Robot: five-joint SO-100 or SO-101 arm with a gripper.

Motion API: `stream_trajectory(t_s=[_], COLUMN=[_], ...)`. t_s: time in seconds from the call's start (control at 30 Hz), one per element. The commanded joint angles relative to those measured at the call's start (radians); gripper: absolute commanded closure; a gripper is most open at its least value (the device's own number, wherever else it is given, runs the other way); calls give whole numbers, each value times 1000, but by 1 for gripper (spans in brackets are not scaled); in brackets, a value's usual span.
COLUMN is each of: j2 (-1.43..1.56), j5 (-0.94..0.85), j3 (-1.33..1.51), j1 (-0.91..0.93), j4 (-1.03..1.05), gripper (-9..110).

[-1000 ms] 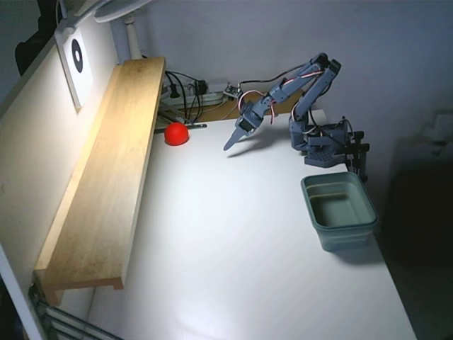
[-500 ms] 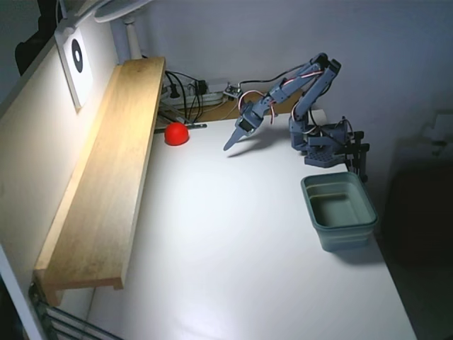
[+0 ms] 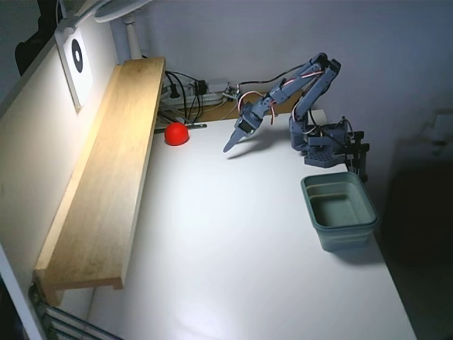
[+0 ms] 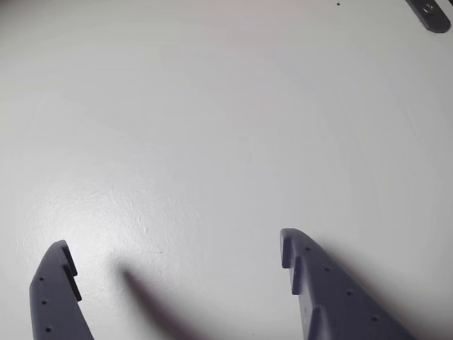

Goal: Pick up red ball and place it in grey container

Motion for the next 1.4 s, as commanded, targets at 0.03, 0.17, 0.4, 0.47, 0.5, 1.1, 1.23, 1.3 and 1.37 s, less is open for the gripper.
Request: stream_trajectory(t_s=[0.03, 0.17, 0.4, 0.47, 0.5, 1.1, 1.23, 1.3, 1.37], j2=[1, -119, -307, -359, -375, -692, -738, -738, -738], j5=[3, 3, 3, 3, 3, 3, 3, 3, 3], j3=[7, -31, -117, -148, -159, -437, -490, -490, -490], j1=[1, 1, 1, 1, 1, 1, 3, 21, 53], j4=[-3, -86, -187, -208, -214, -252, -244, -244, -244], gripper=[63, 63, 63, 63, 63, 63, 63, 63, 63])
